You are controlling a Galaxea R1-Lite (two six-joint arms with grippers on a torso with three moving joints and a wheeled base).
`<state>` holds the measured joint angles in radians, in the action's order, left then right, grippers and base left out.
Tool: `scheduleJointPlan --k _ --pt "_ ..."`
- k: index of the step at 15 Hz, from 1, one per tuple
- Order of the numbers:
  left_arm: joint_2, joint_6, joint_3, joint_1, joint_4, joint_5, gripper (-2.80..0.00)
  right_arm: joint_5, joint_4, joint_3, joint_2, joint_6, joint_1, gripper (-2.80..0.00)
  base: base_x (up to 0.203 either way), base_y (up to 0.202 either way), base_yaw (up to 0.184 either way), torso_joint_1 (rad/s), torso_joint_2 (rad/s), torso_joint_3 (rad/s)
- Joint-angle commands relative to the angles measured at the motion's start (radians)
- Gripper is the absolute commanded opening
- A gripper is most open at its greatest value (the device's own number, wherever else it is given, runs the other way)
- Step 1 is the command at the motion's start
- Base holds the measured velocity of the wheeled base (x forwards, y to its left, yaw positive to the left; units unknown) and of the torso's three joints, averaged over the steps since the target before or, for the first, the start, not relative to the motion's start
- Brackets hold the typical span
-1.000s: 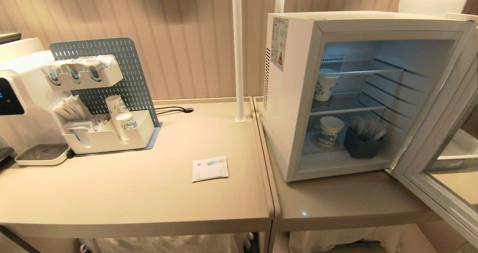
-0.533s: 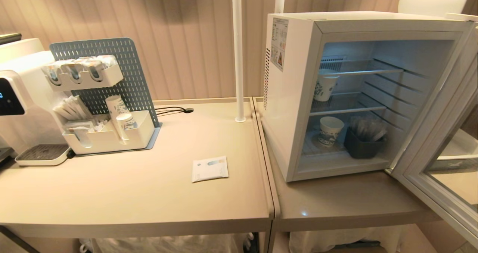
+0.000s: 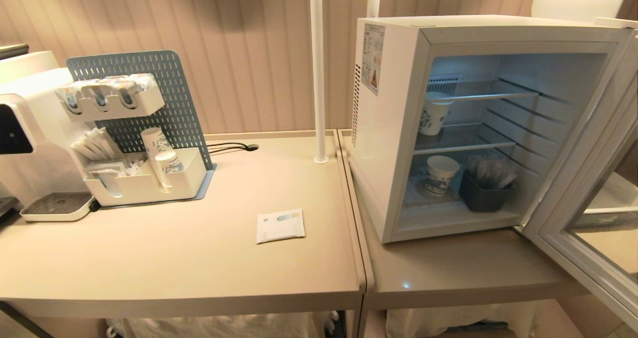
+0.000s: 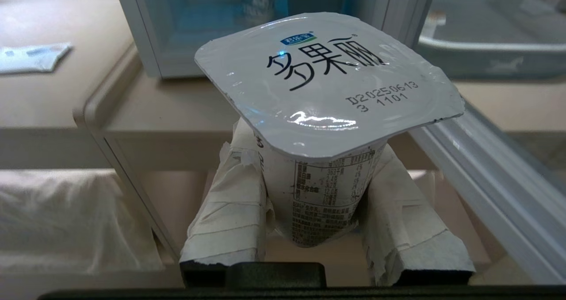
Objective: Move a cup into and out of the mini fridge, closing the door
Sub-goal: Put the yoghurt in the freezer
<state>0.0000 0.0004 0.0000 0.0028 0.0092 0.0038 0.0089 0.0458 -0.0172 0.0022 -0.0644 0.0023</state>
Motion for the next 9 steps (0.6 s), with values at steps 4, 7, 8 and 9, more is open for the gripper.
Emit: scheduleJointPlan --k 4,7,8,9 --pt "0.002 0.001 0.002 0.0 0.0 0.001 -2.8 0.0 0.008 0.0 -0.001 0.003 0.001 -2.8 0.0 0.0 0.0 0.0 0.0 0.0" --pt "0.002 0.001 0.001 0.0 0.0 0.001 -2.8 0.0 0.007 0.0 -0.001 0.009 0.001 -2.8 0.0 0.0 0.0 0.0 0.0 0.0" --pt "0.002 0.001 0.002 0.0 0.0 0.001 -2.8 0.0 0.006 0.0 -0.001 0.021 0.001 -2.8 0.0 0.0 0.0 0.0 0.0 0.0" --pt "0.002 0.001 0.002 0.0 0.0 0.001 -2.8 -0.001 0.006 0.0 -0.001 0.028 0.001 -2.8 0.0 0.0 0.0 0.0 0.0 0.0"
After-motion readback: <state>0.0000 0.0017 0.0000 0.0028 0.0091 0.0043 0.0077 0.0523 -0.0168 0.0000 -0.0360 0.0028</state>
